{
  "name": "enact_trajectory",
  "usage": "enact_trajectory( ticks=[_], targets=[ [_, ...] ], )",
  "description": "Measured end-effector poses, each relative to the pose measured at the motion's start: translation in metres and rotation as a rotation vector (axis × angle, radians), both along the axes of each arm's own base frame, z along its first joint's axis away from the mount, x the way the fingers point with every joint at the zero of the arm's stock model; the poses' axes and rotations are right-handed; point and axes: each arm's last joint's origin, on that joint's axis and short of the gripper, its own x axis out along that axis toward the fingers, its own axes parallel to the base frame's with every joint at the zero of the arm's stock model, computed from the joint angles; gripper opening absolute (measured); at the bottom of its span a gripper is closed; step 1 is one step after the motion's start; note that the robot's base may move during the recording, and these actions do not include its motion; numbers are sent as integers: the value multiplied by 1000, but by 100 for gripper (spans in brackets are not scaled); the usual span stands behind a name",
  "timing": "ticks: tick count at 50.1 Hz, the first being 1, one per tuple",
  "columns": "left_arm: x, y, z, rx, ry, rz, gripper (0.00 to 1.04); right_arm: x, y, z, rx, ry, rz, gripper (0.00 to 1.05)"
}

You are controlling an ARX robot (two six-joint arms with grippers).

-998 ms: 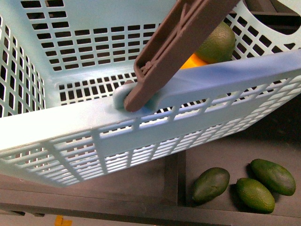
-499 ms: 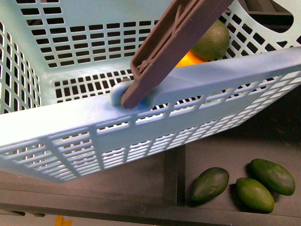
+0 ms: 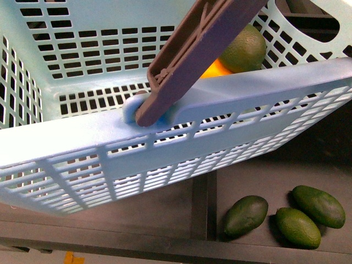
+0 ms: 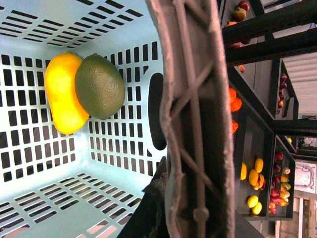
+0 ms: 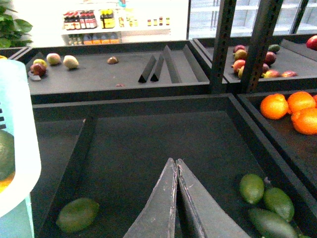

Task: Pick mango and avocado into basket

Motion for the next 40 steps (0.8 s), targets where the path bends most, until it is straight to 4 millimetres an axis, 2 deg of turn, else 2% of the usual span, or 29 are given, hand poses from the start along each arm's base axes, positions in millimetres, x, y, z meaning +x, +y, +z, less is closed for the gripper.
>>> enact_trajectory(
  ticks=[12, 40],
  targets=[
    [0, 0, 0, 0, 0, -1, 5, -14, 0, -10, 0, -10, 5, 2],
    [0, 0, 0, -1, 1, -2, 5, -34, 0, -5, 0, -28, 5, 2]
  ],
)
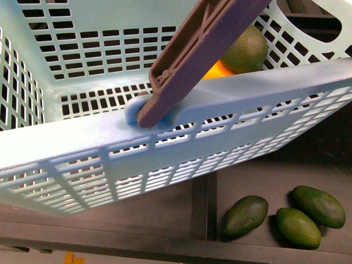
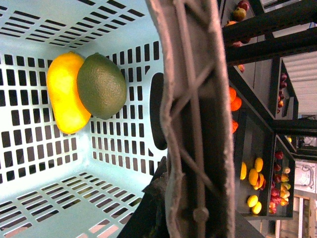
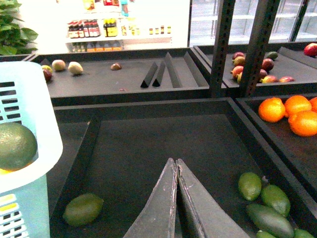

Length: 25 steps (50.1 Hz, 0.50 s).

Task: Pick mango and avocado into basket

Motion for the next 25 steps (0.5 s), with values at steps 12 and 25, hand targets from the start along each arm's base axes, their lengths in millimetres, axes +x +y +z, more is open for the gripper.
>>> enact_trajectory(
  ticks=[12, 25],
  targets=[
    [0, 0, 0, 0, 0, 1, 5, -5, 0, 0, 0, 0, 0, 2],
    [0, 0, 0, 0, 0, 0, 5, -16, 0, -5, 0, 33, 0, 2]
  ],
)
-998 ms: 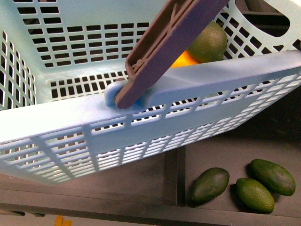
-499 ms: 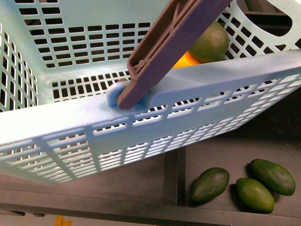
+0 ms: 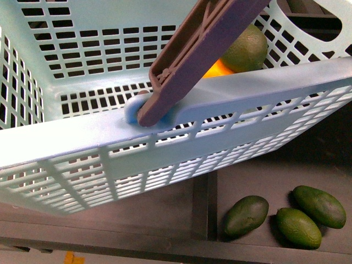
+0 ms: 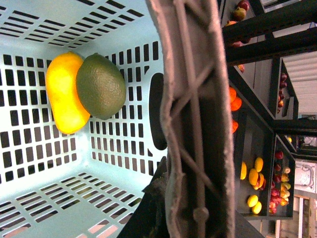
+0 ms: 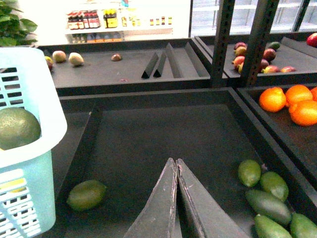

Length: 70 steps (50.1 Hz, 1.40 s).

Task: Pick mango and avocado into basket

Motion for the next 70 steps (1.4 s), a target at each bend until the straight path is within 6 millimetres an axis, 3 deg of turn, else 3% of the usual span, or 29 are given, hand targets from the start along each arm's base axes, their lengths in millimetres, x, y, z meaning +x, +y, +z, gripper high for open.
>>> enact_trajectory(
  ticks=[12, 23, 35, 38, 61, 70],
  targets=[
    [0, 0, 0, 0, 0, 1, 5, -5, 0, 1, -1, -27, 0, 3],
    [0, 0, 0, 0, 0, 1, 5, -5, 0, 1, 0, -28, -1, 50],
    [0, 0, 0, 1, 0, 1, 5, -5, 0, 1, 0, -28, -1, 92],
    [0, 0, 0, 1, 0, 1, 5, -5, 0, 1, 0, -28, -1, 98],
    [0, 0, 0, 1, 0, 1, 5, -5, 0, 1, 0, -28, -1, 96],
    [8, -2, -1, -89, -28, 350, 5, -5, 0, 1, 0, -28, 0, 96]
  ],
)
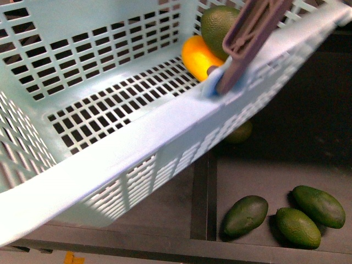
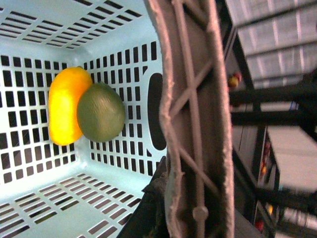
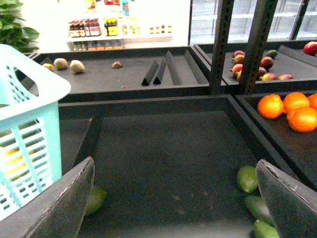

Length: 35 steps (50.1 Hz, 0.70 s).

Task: Pick mango and avocado into basket

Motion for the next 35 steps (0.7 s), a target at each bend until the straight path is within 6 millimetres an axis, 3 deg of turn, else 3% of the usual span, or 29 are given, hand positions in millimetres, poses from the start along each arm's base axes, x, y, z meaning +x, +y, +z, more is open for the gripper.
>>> enact_trajectory(
  ticks=[9, 13, 21, 30, 35],
  targets=[
    [29, 9, -10, -59, 27, 92, 5, 0, 0, 0, 0, -1, -2, 96],
    [49, 18, -28, -79, 76, 127, 5, 0, 0, 0, 0, -1, -1, 96],
    [73, 37, -43, -123, 102, 197, 5, 0, 0, 0, 0, -1, -1, 96],
    [129, 79, -70, -180, 71, 440, 5, 0, 0, 0, 0, -1, -1, 96],
    [150, 93, -84, -180, 64, 521, 5, 0, 0, 0, 0, -1, -1, 96]
  ],
)
